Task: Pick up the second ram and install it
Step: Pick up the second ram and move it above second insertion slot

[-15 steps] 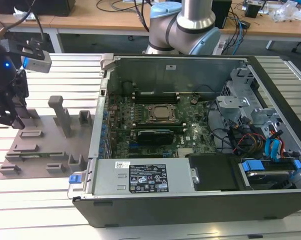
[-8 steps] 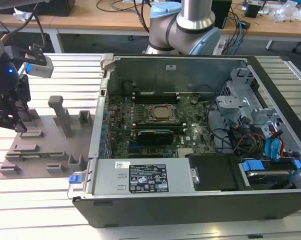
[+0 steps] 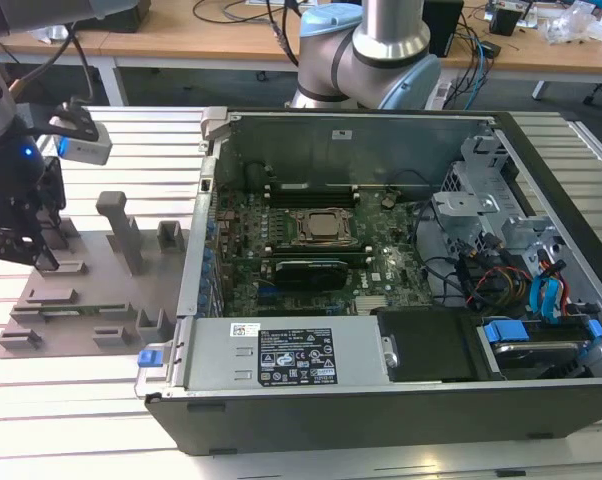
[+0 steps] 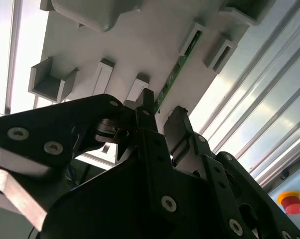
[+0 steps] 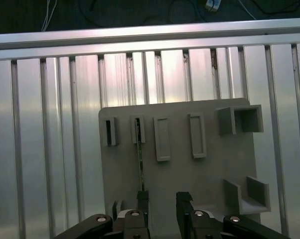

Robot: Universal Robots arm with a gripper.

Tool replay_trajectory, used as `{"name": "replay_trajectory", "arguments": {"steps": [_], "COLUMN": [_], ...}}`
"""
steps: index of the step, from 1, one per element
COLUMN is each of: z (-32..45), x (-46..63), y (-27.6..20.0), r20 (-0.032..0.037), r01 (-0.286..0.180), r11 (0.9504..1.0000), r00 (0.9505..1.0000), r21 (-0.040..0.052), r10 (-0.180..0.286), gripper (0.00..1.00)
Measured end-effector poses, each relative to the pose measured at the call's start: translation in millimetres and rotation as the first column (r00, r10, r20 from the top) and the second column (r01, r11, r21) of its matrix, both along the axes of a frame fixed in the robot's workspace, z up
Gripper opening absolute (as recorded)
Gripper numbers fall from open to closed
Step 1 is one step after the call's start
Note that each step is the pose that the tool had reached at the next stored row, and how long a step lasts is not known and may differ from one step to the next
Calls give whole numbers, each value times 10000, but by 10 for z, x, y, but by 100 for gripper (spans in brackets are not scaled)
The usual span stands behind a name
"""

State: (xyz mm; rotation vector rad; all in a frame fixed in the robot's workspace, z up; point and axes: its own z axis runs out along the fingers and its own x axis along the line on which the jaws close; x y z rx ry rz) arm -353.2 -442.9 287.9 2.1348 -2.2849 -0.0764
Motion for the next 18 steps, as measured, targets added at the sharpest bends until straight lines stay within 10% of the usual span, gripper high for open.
{"name": "replay_trajectory", "arguments": {"steps": [9, 13, 16, 18], "z": [-165, -209, -269, -271], "x": [0, 2, 1, -2], "y": [-70, -72, -71, -71], "r20": [-26, -44, -44, 410], "r01": [-457, -785, -785, -772], "r11": [9990, 9966, 9966, 9966], "r00": [9990, 9969, 9969, 9961], "r21": [-1, -239, -244, -280], "r10": [457, 785, 784, 783], "gripper": [36, 36, 36, 36]}}
